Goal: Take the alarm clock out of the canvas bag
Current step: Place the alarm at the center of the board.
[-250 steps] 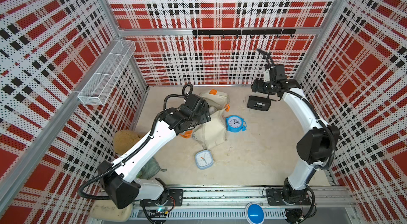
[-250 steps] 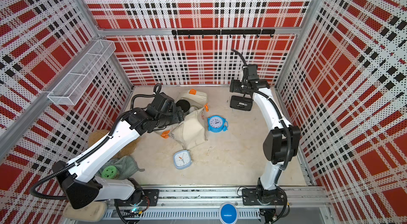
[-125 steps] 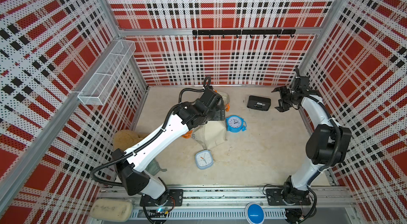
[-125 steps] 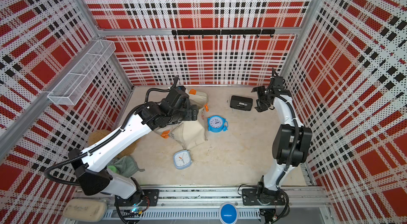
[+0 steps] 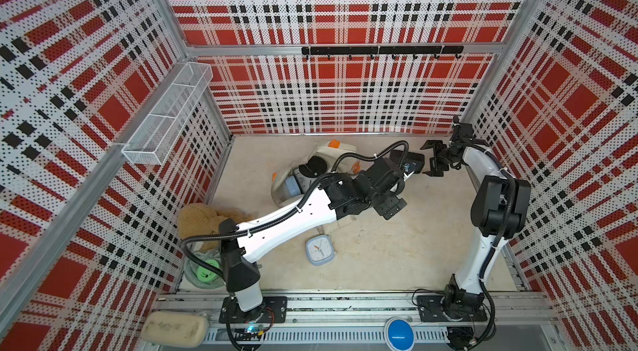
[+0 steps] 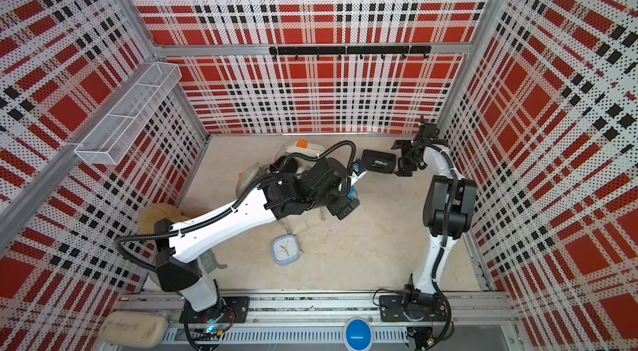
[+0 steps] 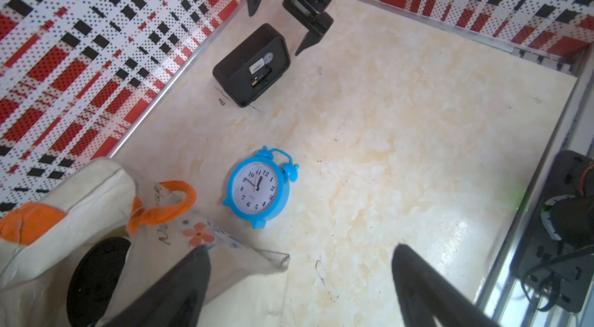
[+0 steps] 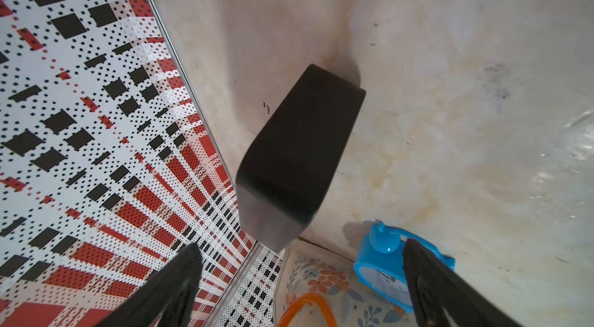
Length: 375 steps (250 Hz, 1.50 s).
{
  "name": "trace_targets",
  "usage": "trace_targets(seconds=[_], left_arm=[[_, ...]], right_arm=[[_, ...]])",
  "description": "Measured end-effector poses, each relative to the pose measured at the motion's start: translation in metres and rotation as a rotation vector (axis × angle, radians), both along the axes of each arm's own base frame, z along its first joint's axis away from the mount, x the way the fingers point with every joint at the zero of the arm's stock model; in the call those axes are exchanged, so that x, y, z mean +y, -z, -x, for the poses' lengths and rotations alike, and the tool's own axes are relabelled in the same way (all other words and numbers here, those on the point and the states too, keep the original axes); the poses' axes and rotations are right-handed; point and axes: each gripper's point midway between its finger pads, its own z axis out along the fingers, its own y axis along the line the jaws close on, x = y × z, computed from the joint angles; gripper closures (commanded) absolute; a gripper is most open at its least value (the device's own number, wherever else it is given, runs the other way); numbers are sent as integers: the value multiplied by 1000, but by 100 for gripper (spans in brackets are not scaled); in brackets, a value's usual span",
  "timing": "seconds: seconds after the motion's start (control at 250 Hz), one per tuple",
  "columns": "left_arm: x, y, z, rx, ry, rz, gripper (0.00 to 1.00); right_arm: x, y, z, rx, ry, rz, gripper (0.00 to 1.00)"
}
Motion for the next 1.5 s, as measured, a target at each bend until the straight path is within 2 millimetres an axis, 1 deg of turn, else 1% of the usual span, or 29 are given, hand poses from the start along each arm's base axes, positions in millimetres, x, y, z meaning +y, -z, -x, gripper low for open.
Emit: trace_targets(seconds=[0.096,0.204,0.336,0.5,0.672,0.784,0.884,0.952,1.028,1.12,1.244,1.32,1.412,1.501], left_arm=[[-5,5,0,-8,22,-19,8],[-6,5,0,-14,31,-28,8],[-6,5,1,-22,30,-34,8],[-3,5,-2,-36,13,-44,8],[0,5,-5,-46,-3,-55,9],[1,5,-5,-49,-8,-56,9],[1,5,-6,-49,-11,-56,8],[1,5,-5,-44,-13,-56,8],[3,7,-5,-37,-18,-58,8],[5,9,-6,-26,-27,-62,8],[9,11,-8,-11,-40,-64,8],[12,13,-9,0,-52,-68,8],[15,15,-11,13,-64,-71,8],[18,17,-12,28,-77,-73,8]], right_arm=[[-4,8,-4,13,8,-11,7],[-10,20,-10,29,16,-19,12],[-13,29,-21,34,14,-26,18],[-14,33,-27,32,7,-36,25],[-12,34,-28,30,1,-48,25],[-10,36,-29,20,-3,-59,28],[-6,42,-27,26,-9,-68,37],[-5,43,-27,24,-14,-75,47],[-4,43,-28,10,-22,-74,52],[-4,47,-27,5,-32,-68,52],[-5,47,-24,-24,-62,-32,52],[-4,47,-14,-36,-79,-2,51],[-3,45,2,-51,-98,33,46],[-3,43,13,-74,-116,64,42]])
